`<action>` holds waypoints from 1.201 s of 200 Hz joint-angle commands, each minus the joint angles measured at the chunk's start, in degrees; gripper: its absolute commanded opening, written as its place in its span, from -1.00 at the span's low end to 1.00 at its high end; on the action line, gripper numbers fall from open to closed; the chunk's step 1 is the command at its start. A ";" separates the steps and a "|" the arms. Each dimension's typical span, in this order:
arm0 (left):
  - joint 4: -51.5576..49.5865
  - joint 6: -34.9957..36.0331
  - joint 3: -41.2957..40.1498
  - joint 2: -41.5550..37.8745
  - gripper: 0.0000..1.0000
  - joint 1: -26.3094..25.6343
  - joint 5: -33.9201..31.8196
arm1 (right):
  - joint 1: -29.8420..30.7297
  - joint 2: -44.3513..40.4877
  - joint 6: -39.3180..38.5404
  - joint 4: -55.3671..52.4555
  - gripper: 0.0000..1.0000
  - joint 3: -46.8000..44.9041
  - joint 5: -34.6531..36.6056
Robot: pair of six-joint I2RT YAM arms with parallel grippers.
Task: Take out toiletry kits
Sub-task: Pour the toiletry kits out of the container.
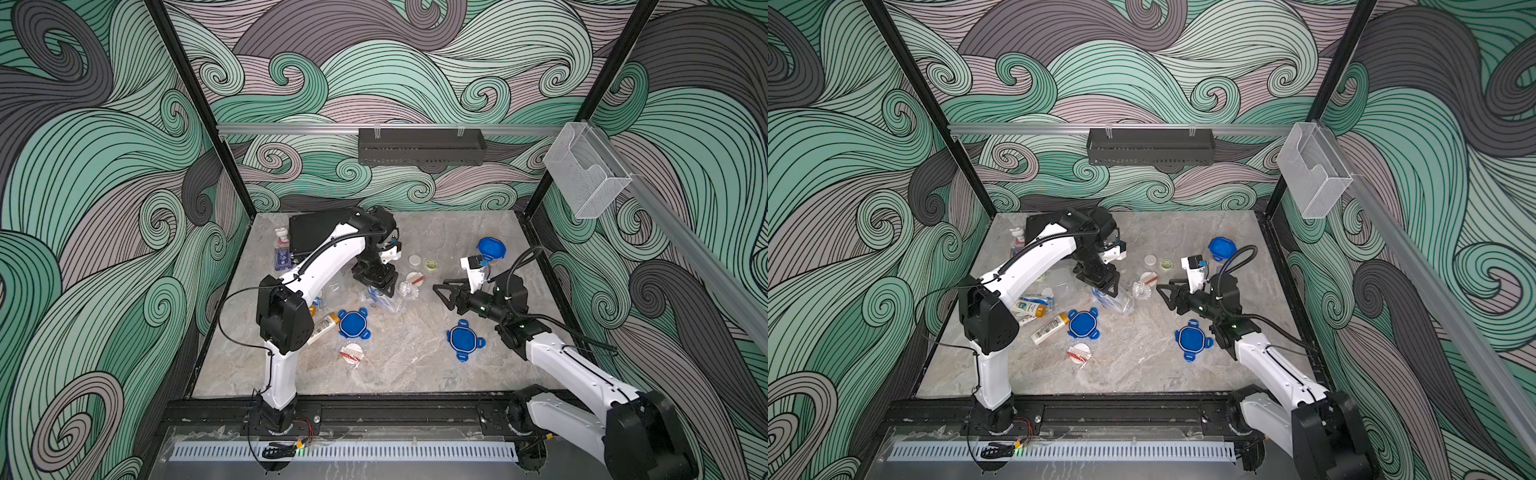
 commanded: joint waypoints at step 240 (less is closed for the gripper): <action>-2.77 -0.52 1.34 -6.27 -1.00 -0.17 12.93 | 25.84 23.42 -32.43 15.38 0.45 13.34 10.95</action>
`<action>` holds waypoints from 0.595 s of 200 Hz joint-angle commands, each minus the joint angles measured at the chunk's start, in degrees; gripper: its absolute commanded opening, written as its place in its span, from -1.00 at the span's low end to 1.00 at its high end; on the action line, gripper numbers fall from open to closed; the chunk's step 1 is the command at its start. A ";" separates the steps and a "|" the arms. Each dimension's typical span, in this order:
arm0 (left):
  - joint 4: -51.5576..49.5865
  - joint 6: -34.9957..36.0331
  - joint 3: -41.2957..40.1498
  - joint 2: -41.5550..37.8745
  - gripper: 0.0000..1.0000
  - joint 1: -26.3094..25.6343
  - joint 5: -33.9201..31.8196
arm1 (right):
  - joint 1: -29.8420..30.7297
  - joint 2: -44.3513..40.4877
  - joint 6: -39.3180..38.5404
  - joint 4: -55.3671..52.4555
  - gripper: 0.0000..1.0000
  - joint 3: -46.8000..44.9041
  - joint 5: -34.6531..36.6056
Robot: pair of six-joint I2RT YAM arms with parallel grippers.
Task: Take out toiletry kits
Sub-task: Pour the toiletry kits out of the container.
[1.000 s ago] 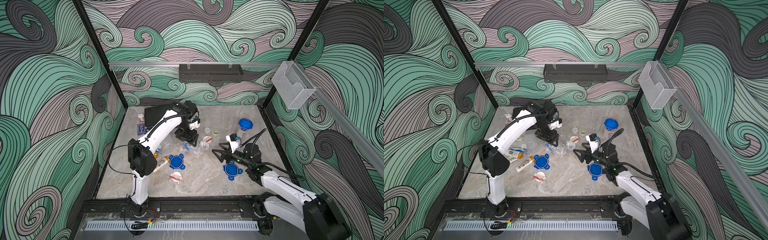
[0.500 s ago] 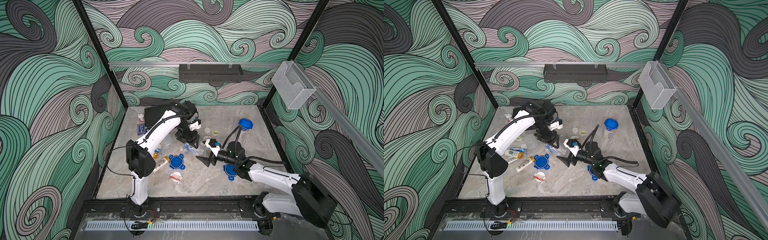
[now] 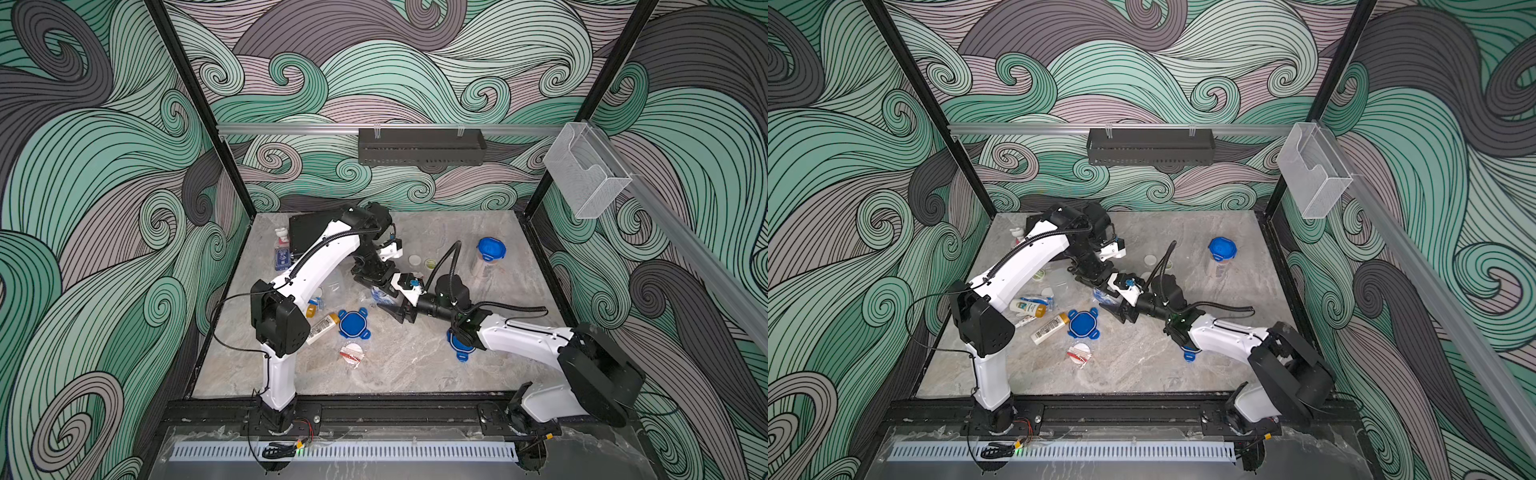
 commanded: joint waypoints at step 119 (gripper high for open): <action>7.32 -3.37 -4.87 -12.58 -0.12 0.84 0.45 | -0.08 -0.27 2.90 2.90 -0.13 -3.43 3.73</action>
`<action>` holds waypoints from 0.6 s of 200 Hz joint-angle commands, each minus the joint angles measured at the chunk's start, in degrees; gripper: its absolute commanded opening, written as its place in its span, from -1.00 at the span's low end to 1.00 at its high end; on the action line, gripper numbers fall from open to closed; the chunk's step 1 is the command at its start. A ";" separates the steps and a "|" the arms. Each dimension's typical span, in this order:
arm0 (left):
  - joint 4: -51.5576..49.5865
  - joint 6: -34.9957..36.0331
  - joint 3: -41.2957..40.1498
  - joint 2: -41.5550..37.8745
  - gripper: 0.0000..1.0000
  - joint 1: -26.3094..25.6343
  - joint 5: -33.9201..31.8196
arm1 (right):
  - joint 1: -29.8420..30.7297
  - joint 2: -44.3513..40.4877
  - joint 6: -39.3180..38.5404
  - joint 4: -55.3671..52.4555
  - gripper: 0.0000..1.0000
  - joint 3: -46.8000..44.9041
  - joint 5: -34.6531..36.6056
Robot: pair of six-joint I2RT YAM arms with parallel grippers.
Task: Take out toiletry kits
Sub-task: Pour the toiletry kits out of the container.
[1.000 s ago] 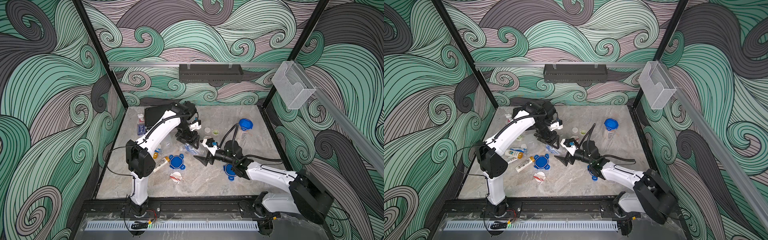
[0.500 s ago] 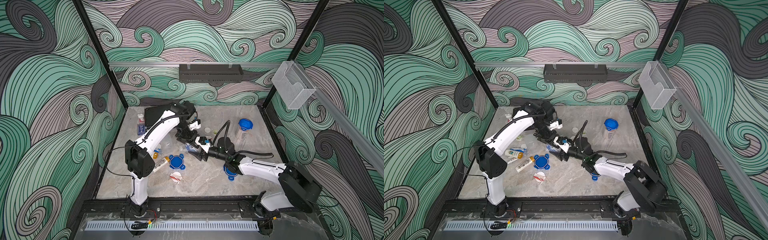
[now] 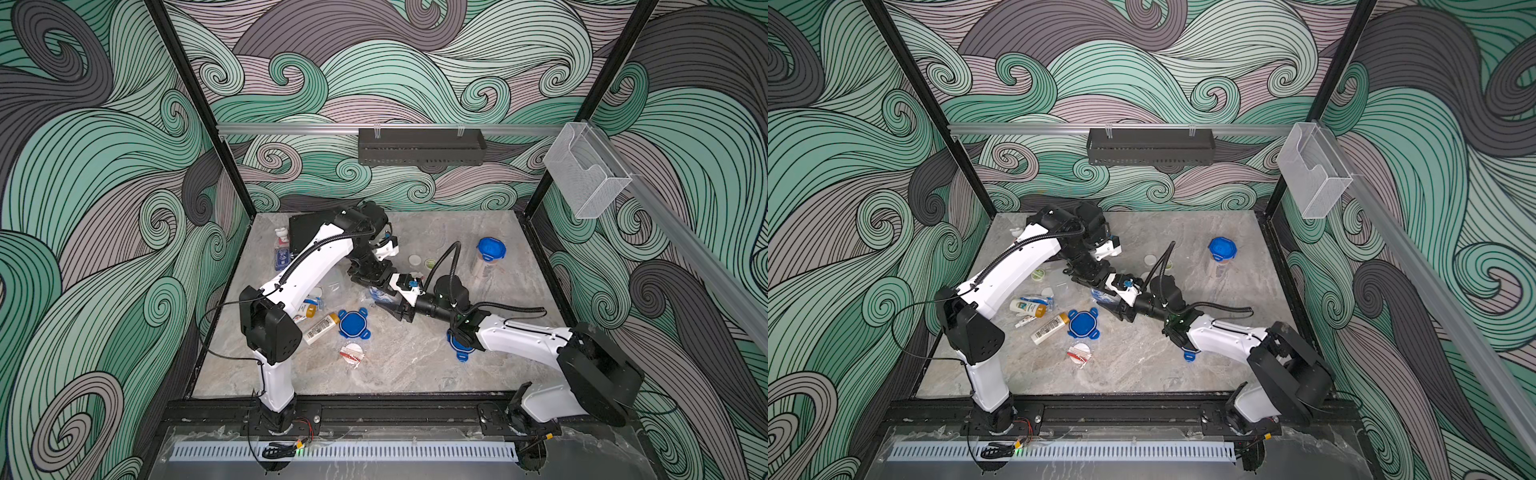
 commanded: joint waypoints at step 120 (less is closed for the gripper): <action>23.56 -4.91 -20.30 -31.37 0.36 8.54 -0.87 | -2.53 1.02 6.78 1.50 -0.28 -5.80 2.98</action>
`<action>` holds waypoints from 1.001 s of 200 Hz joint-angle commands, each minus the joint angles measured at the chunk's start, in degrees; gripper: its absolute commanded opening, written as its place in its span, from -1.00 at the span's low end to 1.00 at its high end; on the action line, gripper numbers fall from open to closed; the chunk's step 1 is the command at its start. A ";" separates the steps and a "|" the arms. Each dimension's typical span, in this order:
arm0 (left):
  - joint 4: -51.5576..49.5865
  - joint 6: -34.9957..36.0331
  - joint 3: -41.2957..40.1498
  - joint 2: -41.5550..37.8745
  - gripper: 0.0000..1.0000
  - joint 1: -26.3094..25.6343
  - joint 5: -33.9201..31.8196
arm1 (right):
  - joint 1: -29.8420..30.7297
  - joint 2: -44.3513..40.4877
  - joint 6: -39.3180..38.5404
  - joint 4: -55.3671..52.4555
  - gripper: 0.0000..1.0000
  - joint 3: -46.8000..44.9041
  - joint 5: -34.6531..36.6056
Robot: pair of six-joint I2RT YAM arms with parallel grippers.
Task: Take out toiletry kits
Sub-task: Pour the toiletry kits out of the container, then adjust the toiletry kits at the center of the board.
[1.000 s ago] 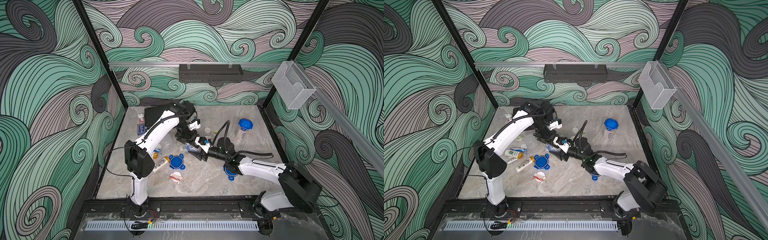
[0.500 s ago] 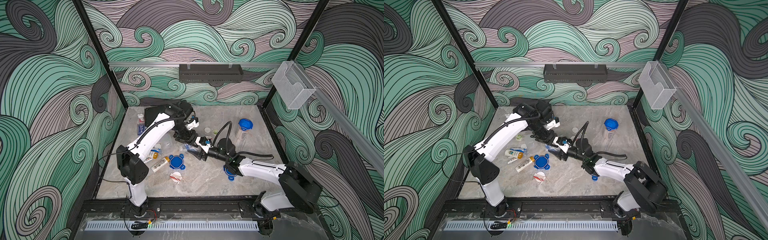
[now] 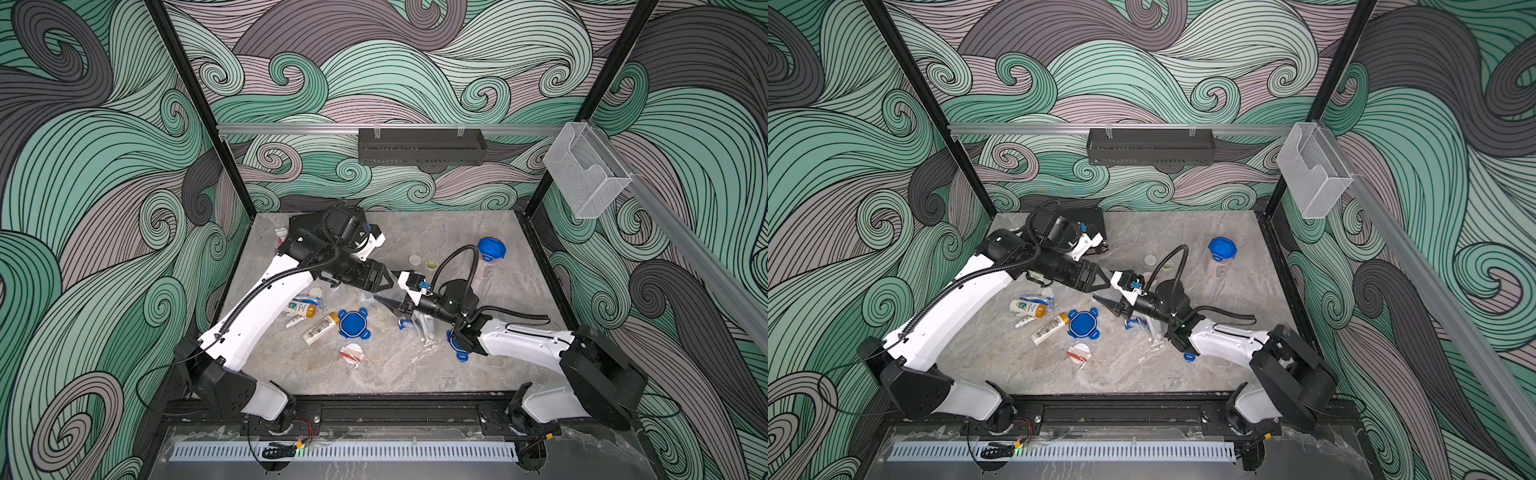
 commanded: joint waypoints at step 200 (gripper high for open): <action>15.59 -0.89 -31.22 -28.86 0.34 11.33 0.49 | -13.06 -31.62 28.93 -65.51 -0.29 -5.35 30.50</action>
